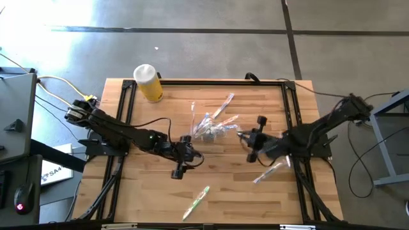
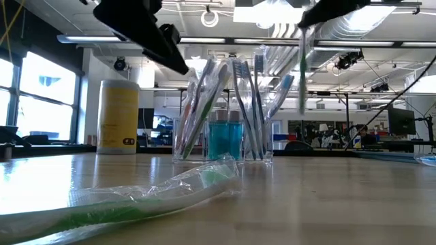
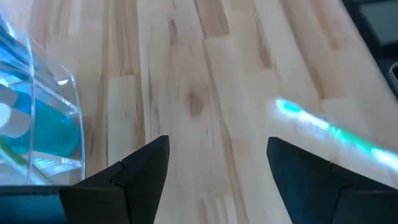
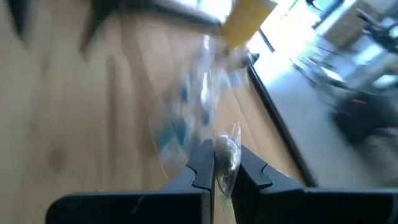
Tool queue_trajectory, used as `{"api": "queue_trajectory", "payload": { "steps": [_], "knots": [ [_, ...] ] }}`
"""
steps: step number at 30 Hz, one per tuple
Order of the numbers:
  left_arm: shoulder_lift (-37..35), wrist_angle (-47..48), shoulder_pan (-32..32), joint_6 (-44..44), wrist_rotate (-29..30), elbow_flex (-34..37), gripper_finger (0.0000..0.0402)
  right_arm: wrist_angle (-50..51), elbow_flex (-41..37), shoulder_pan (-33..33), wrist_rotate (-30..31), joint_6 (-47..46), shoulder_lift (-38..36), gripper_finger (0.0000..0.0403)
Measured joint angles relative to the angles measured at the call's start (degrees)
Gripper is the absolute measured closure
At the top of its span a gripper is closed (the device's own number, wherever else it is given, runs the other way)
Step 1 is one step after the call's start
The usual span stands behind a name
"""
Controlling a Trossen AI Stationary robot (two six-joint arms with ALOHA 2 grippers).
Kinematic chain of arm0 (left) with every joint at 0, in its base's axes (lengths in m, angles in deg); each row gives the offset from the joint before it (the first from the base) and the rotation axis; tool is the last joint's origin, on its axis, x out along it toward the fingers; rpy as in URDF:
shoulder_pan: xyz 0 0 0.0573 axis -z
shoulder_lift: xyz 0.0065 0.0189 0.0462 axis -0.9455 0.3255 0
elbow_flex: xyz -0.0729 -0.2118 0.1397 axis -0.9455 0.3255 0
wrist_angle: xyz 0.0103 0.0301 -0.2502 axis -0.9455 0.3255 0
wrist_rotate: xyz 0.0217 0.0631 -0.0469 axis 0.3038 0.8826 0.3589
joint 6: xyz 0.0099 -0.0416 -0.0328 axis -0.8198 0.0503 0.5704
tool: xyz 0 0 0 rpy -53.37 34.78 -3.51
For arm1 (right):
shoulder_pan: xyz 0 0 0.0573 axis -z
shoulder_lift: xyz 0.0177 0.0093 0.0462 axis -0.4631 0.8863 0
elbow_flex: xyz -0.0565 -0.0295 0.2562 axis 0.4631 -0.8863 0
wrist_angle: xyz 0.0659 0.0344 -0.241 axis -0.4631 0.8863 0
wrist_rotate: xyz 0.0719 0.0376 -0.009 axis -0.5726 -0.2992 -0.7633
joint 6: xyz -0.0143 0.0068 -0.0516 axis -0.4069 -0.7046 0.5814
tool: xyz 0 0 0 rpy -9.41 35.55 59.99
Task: Pick & Place toothbrushing station
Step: Put the green toothbrush into the transparent organizer
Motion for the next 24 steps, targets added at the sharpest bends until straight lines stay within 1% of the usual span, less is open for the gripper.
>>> {"api": "queue_trajectory", "payload": {
  "steps": [2,4,5,6,9,14,17,20,24],
  "knots": [
    [-0.1,0.3,0.0,1.1,0.0,-0.1,0.0137,-12.1,-4.5,2.5,-7.4,4.8,-4.2,0.0389],
    [-0.8,2.3,0.0,1.8,0.2,0.0,0.0137,-21.9,-8.6,4.8,-15.1,8.8,-6.3,0.0389],
    [-1.0,1.9,0.0,2.1,0.1,0.0,0.0137,-25.3,-9.5,5.8,-17.0,9.6,-6.6,0.0389],
    [-1.0,1.5,0.0,2.3,0.0,-0.1,0.0137,-26.6,-10.2,6.7,-17.9,10.1,-7.0,0.0389],
    [-1.1,2.2,0.0,2.3,0.0,-0.1,0.0137,-27.6,-10.8,9.6,-18.7,10.3,-6.5,0.0389],
    [-1.2,2.4,0.0,3.3,-0.4,-0.1,0.0137,-29.1,-10.8,14.9,-23.3,10.4,-2.2,0.0389],
    [-1.2,2.2,0.0,3.3,-0.4,-0.1,0.0137,-29.7,-10.8,17.4,-24.8,8.5,0.2,0.0389],
    [-1.2,2.1,0.0,3.3,-0.4,-0.1,0.0137,-29.3,-10.8,19.0,-27.6,6.7,2.4,0.0389],
    [-1.2,1.5,0.0,3.3,-0.4,-0.1,0.0137,-29.2,-10.8,20.4,-28.3,4.1,4.3,0.0389]
  ]
}}
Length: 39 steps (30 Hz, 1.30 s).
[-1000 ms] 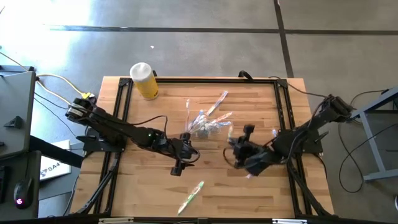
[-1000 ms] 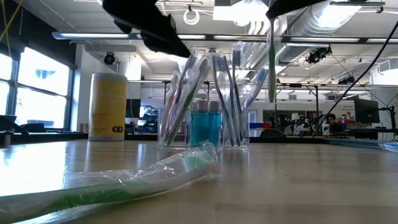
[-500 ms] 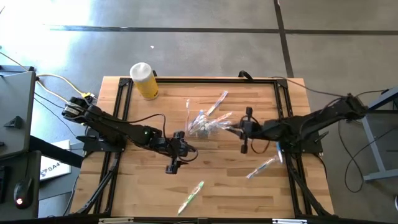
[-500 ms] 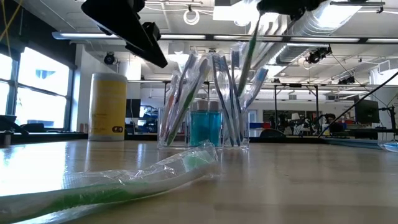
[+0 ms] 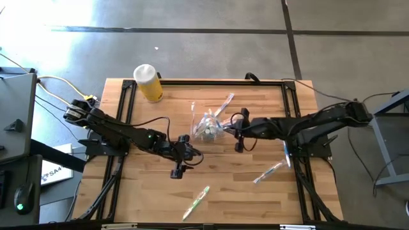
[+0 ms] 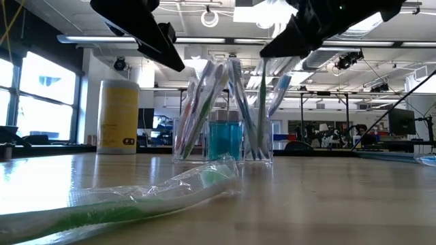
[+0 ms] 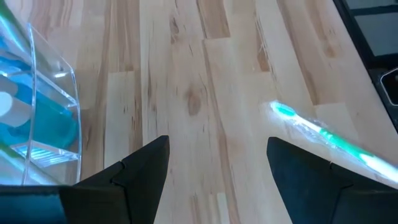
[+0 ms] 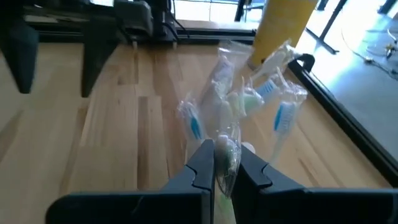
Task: Pick & Place toothbrushing station
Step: Put the green toothbrush into the transparent organizer
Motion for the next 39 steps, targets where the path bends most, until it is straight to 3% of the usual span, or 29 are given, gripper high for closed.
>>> {"api": "queue_trajectory", "payload": {
  "steps": [22,33,39],
  "knots": [
    [0.0,-0.4,0.0,1.9,0.0,0.0,0.0137,1.3,0.0,3.7,-5.6,-5.2,3.2,0.0368],
    [0.0,-0.3,0.0,3.0,0.0,0.0,0.0137,2.0,0.5,1.7,-3.5,-5.0,3.2,0.0241],
    [0.0,-0.4,0.0,3.0,-0.6,0.0,0.0137,1.0,0.5,1.7,-3.3,-1.4,2.8,0.0207]
  ]
}}
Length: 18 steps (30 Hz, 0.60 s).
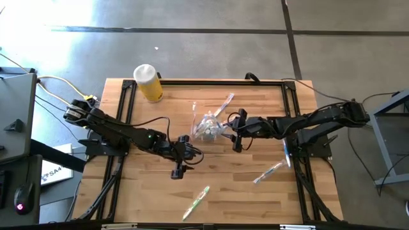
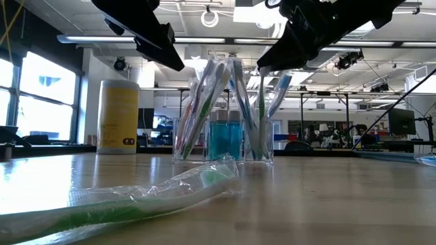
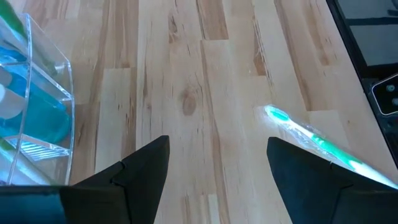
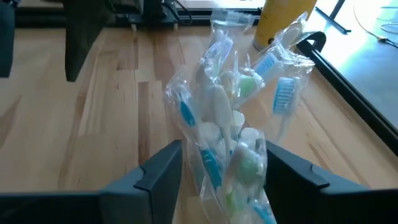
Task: Pick & Place toothbrushing station
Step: Put the green toothbrush into the transparent organizer
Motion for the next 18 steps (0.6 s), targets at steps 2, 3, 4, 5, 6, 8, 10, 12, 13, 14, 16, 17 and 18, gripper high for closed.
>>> {"api": "queue_trajectory", "payload": {
  "steps": [2,3,4,5,6,8,10,12,13,14,16,17,18],
  "knots": [
    [0.0,0.0,0.0,0.0,0.0,0.0,0.0137,0.2,0.0,0.0,0.0,0.2,0.0,0.0206],
    [0.0,0.0,0.0,0.0,0.0,0.0,0.0137,0.1,0.0,0.1,0.0,0.2,0.0,0.0206],
    [0.0,-0.1,0.0,0.0,0.0,0.0,0.0137,-0.1,0.0,0.1,0.0,0.2,0.0,0.0206],
    [0.0,-0.1,0.0,0.0,0.0,0.0,0.0137,-0.1,0.0,0.1,0.1,0.2,0.0,0.0205],
    [0.0,-0.1,0.0,0.0,0.0,0.0,0.0137,-0.1,0.0,0.1,0.1,0.2,0.0,0.0203],
    [0.0,-0.4,0.0,0.0,0.0,0.0,0.0137,-0.1,0.0,0.0,0.3,0.3,0.0,0.0197],
    [0.0,-0.4,0.0,0.0,0.0,0.0,0.0137,-0.1,0.0,0.0,1.3,0.7,-0.2,0.0188],
    [0.0,-0.4,0.0,0.0,0.0,0.0,0.0137,-0.1,0.0,0.0,2.9,1.4,-0.5,0.0179],
    [0.0,-0.4,0.0,0.0,0.0,0.0,0.0137,-0.1,0.0,0.0,3.2,2.0,-0.6,0.0176],
    [0.0,-0.4,0.0,0.0,0.0,0.0,0.0137,-0.1,0.1,0.0,3.2,2.3,-0.6,0.0172],
    [0.0,-0.4,0.0,0.2,0.0,0.0,0.0137,-0.5,0.1,0.0,3.4,4.0,-0.6,0.0167],
    [0.0,-0.4,0.0,0.2,0.0,0.0,0.0137,-1.0,0.1,0.0,3.5,5.2,-0.6,0.0165],
    [0.0,-0.4,0.0,0.2,0.0,0.0,0.0137,-1.8,0.1,0.0,3.5,6.7,-0.6,0.0165]
  ]
}}
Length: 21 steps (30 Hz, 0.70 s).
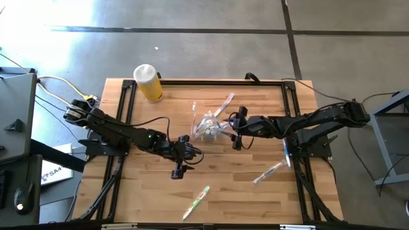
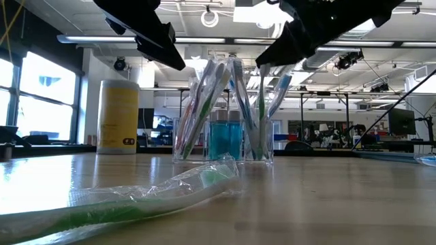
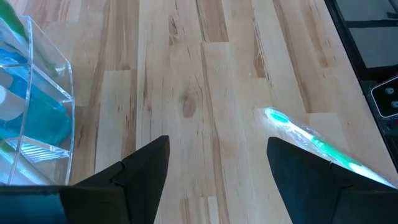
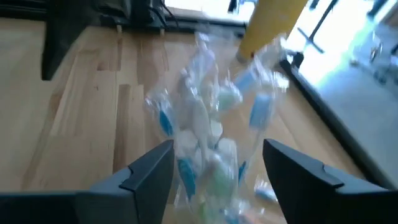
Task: Pick & Place toothbrushing station
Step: Put the green toothbrush into the transparent organizer
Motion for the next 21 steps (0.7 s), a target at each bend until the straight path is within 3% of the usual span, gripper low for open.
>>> {"api": "queue_trajectory", "payload": {
  "steps": [4,21],
  "knots": [
    [0.0,0.0,0.0,0.0,0.0,0.0,0.0137,-3.1,0.0,-0.3,0.2,6.4,0.0,0.0166],
    [0.0,0.0,0.0,0.9,0.0,0.0,0.0137,-9.0,0.0,-9.0,14.7,15.1,-5.5,0.0167]
  ]
}}
